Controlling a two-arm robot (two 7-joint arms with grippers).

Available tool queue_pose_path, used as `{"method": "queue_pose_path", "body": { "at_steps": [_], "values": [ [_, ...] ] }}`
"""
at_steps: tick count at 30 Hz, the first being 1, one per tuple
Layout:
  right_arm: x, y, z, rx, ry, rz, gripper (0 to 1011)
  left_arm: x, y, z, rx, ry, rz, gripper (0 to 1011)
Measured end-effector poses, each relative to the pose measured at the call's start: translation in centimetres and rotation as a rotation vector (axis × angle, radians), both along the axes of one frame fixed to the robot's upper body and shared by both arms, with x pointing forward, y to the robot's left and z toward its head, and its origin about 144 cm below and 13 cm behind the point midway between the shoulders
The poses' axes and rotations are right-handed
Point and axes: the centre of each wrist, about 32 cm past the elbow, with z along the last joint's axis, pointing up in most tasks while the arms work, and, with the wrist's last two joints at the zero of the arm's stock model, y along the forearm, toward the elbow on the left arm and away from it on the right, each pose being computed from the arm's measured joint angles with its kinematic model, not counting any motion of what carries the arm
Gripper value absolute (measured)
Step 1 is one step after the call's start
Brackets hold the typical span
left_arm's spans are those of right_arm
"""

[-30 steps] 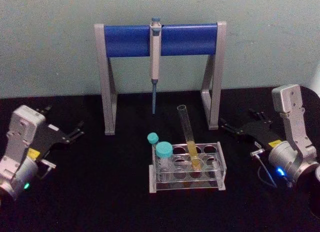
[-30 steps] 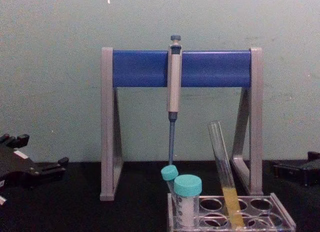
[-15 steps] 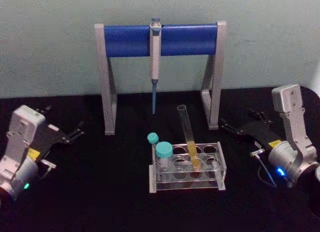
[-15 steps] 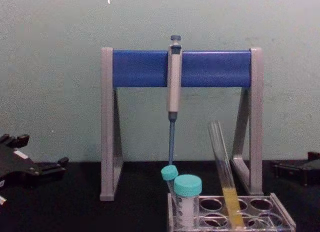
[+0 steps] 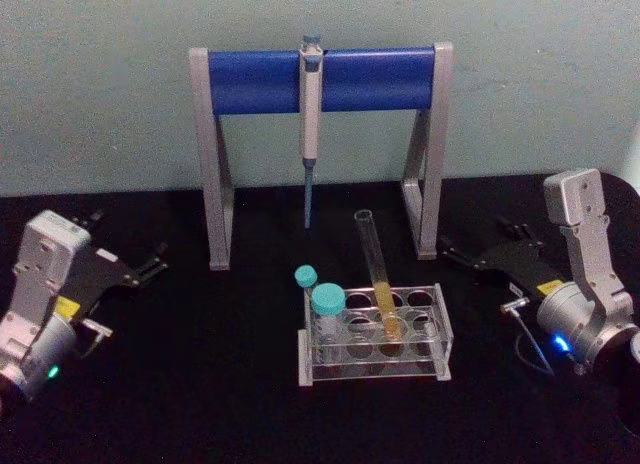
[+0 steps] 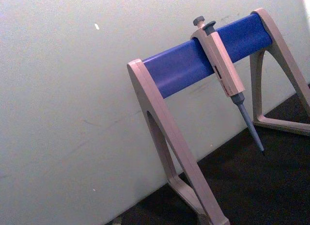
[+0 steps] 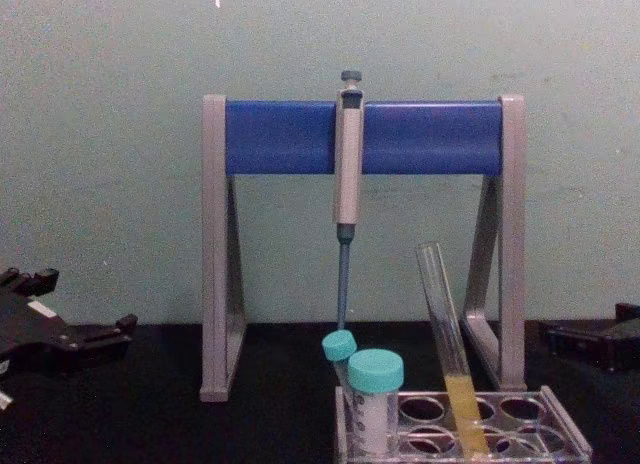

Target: Pick up the test tube from the test tube rack, shake it, then place it back into the test tube rack.

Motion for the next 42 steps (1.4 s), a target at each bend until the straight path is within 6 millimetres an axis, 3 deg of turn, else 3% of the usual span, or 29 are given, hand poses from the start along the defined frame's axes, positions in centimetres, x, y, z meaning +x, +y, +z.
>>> {"method": "queue_pose_path", "body": {
  "at_steps": [42],
  "values": [
    [0.0,0.0,0.0,0.0,0.0,0.0,1000,0.0,0.0,0.0,0.0,0.0,0.0,1001]
  ]
}}
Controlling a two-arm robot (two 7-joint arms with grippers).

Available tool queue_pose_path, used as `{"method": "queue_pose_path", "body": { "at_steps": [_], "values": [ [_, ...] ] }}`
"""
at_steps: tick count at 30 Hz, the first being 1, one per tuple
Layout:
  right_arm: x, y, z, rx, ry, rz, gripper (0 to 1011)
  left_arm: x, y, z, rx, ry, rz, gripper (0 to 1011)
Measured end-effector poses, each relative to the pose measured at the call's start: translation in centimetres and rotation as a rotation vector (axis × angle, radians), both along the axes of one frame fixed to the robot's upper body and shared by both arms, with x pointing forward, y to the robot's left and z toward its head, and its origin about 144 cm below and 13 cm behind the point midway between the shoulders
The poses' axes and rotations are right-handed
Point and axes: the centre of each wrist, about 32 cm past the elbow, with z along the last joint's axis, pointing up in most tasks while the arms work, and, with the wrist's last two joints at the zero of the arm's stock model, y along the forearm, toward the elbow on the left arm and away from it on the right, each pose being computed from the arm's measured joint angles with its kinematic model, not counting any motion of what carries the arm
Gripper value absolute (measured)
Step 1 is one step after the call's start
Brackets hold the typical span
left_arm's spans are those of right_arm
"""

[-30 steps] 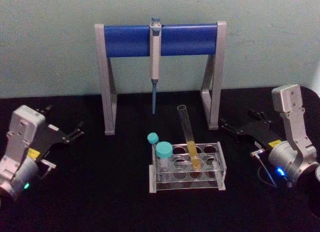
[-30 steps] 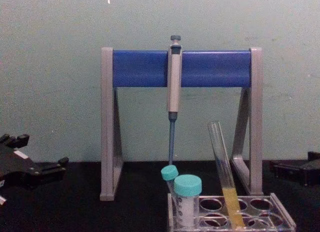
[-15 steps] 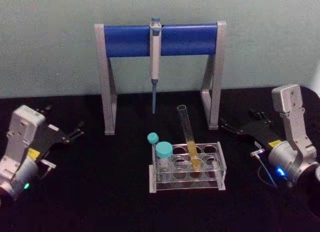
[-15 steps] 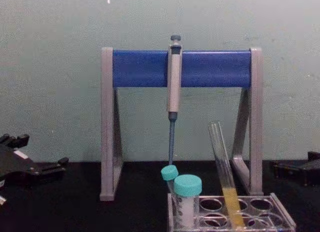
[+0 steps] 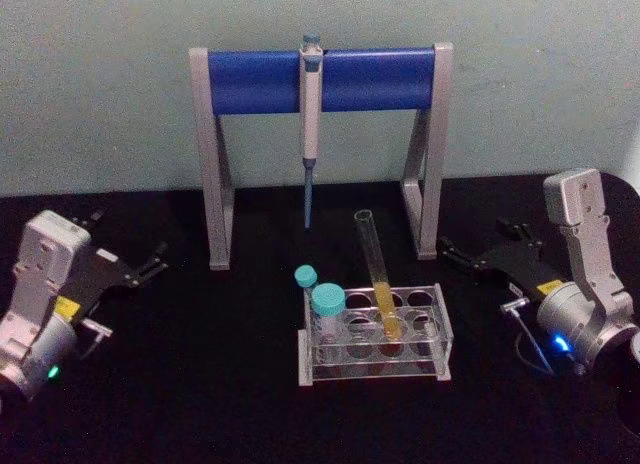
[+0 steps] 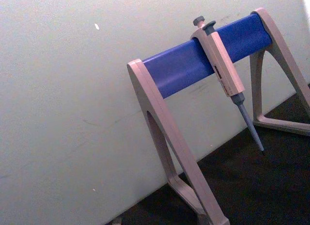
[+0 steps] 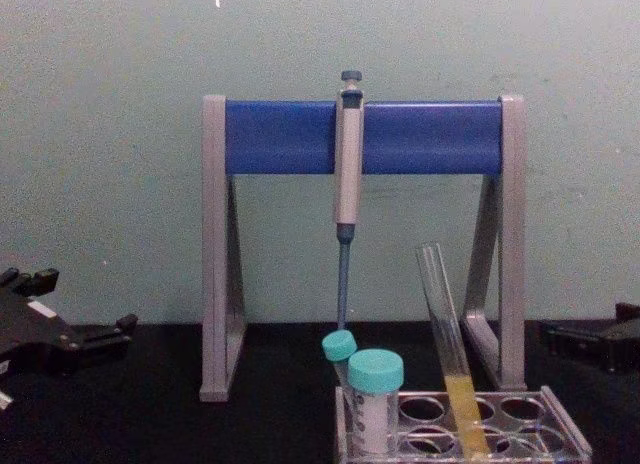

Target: Pick up the test tube from the test tube rack, shake it, then place it back into the test tube rack.

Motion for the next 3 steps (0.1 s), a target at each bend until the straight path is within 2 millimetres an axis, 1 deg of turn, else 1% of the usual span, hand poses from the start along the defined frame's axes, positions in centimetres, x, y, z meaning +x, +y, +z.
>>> {"method": "queue_pose_path", "body": {
  "at_steps": [3],
  "values": [
    [0.0,0.0,0.0,0.0,0.0,0.0,1000,0.0,0.0,0.0,0.0,0.0,0.0,1001]
  ]
}}
